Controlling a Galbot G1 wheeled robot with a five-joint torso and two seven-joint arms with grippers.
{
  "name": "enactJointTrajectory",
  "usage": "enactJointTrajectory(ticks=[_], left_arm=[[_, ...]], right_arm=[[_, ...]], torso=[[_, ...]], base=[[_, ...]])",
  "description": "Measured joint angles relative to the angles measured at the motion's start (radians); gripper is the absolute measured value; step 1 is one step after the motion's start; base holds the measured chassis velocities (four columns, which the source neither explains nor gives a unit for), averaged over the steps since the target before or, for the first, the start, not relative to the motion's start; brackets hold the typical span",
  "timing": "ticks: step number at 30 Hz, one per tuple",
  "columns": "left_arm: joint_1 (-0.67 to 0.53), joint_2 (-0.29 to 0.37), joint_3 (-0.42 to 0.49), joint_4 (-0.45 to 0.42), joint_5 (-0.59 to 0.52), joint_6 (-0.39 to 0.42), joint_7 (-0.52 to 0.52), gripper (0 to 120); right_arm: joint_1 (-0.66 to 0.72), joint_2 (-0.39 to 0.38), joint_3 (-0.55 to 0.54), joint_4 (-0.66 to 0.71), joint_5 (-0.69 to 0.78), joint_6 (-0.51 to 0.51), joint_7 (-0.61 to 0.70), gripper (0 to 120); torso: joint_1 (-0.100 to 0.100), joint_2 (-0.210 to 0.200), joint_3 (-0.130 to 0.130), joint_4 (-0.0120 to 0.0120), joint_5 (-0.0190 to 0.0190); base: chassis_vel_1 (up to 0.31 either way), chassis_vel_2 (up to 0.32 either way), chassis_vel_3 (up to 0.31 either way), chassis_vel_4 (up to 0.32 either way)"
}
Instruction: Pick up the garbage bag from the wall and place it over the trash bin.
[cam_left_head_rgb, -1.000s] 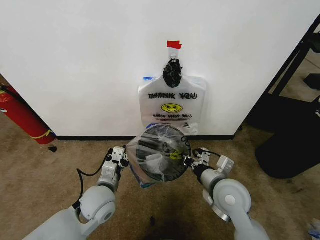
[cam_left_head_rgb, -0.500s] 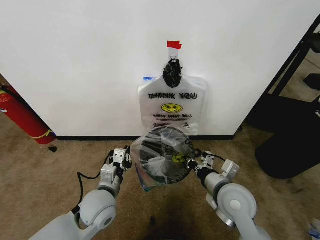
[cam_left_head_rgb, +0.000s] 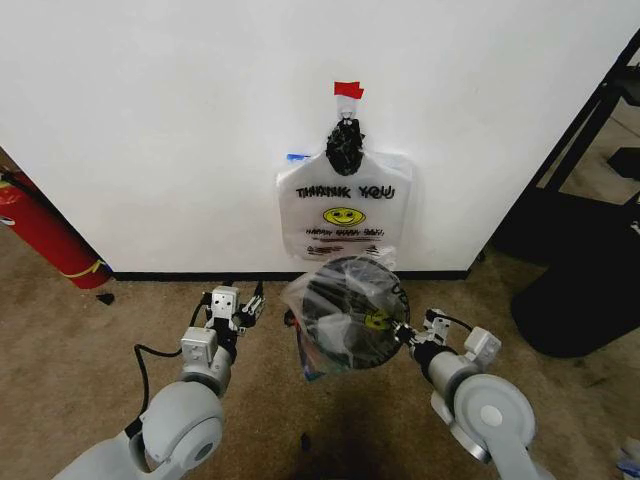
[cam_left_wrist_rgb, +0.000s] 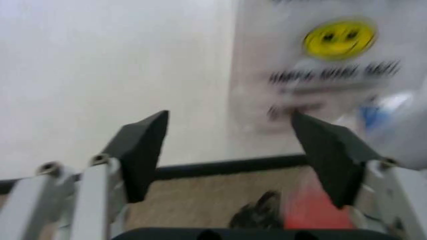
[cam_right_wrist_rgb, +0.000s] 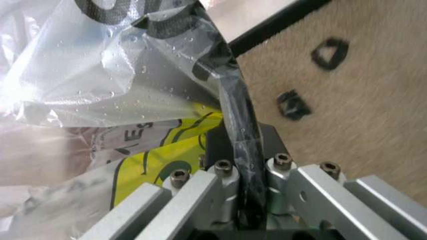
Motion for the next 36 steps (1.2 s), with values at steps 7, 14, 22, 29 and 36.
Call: enactJointTrajectory(ticks=[7,14,22,29,36], left_arm=[[-0.067,0.001,-0.009,0.000,-0.150,-0.027,0.074,100],[-0.174,0.017,-0.017,0.067,-0.368,-0.032,0.237,100],[-0.315,0.021,0.008,0.208,-0.562,0.022,0.459,100],[-0.352,0.027,0.026,0.255,-0.619,0.062,0.563,100],[-0.405,0.018,0.081,0.305,-0.615,0.105,0.657,81]], right_arm=[[-0.035,-0.135,-0.002,-0.032,-0.193,0.140,-0.243,0],[-0.050,-0.204,0.024,-0.105,-0.314,0.347,-0.464,0],[-0.052,-0.219,0.031,-0.149,-0.348,0.444,-0.573,0],[-0.024,-0.234,0.013,-0.167,-0.354,0.444,-0.579,0],[-0.020,-0.255,-0.004,-0.166,-0.379,0.446,-0.589,0]], torso=[[0.000,0.000,0.000,0.0000,0.0003],[0.000,0.000,0.000,0.0000,0.0001],[0.000,0.000,0.000,-0.0008,0.0000],[0.000,0.000,0.000,0.0005,0.0000],[0.000,0.000,0.000,0.0000,0.0001]], base=[[0.000,0.000,0.000,0.000],[0.000,0.000,0.000,0.000],[0.000,0.000,0.000,0.000],[0.000,0.000,0.000,0.000],[0.000,0.000,0.000,0.000]])
